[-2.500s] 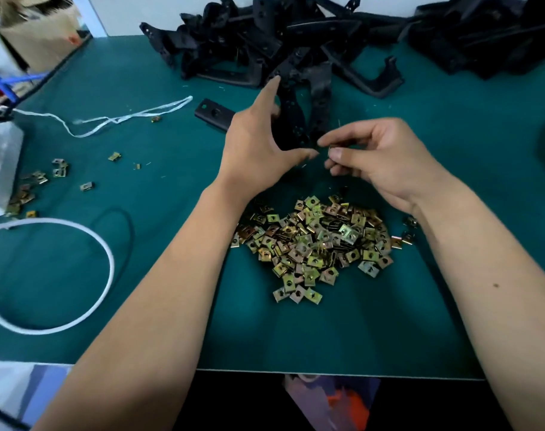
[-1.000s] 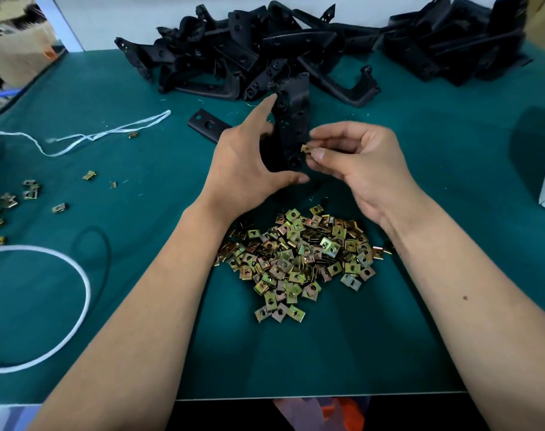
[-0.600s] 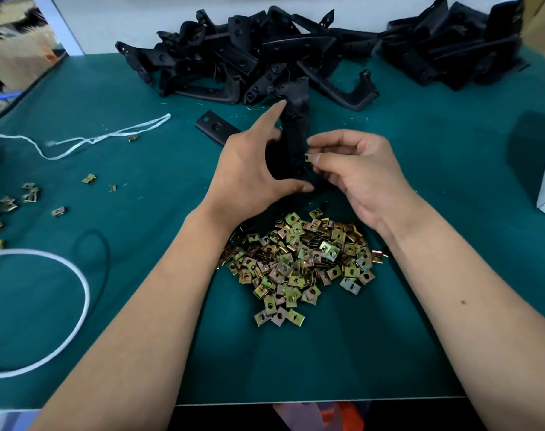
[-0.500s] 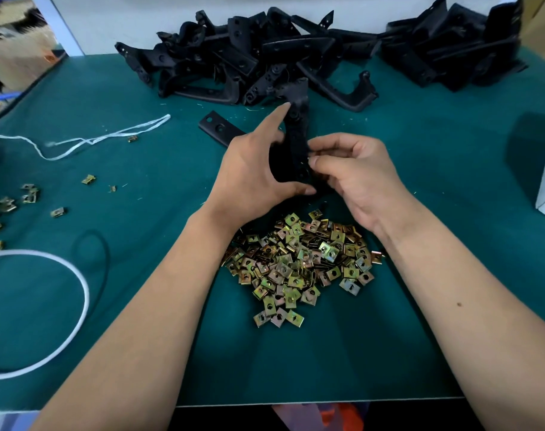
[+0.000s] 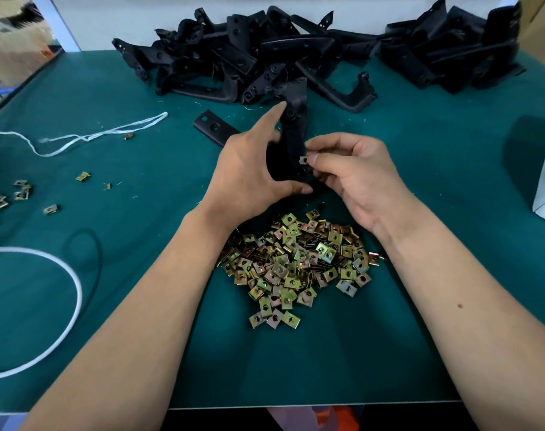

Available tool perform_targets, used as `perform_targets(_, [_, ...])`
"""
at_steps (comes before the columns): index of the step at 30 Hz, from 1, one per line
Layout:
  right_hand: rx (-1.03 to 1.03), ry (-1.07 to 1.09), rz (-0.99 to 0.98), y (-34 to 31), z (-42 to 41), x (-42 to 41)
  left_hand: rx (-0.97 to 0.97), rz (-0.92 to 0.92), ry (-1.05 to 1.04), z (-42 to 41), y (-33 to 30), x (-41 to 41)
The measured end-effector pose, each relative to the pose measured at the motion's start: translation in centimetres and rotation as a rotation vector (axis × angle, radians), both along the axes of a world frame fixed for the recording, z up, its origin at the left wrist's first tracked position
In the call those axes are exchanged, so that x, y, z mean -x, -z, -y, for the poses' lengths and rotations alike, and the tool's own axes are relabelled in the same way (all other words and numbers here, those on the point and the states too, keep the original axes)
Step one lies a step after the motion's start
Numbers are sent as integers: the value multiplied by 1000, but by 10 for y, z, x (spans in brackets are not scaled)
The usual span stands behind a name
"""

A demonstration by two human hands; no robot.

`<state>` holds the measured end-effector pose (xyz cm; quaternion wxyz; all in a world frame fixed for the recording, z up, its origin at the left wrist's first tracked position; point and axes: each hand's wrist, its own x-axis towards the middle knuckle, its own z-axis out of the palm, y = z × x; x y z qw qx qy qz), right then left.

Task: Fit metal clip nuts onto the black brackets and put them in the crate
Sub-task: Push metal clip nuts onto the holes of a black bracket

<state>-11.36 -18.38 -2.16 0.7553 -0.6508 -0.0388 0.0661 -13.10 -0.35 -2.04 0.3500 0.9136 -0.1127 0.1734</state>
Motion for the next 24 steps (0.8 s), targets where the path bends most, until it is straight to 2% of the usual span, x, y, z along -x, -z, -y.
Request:
perform_targets(7, [62,36,-46,-1,-3,2,-5,38,-10,0,-2,2])
perform_targets(12, [203,2,23,-1,-4,3,-29,49,-36,0,-4,3])
perform_targets(19, [226,-32,109,-2,-2,5,-35,71,-7,2,-7,5])
perform_targets(24, [161,-24,91,-5,-9,7,-43,87,-8,-2,-16,9])
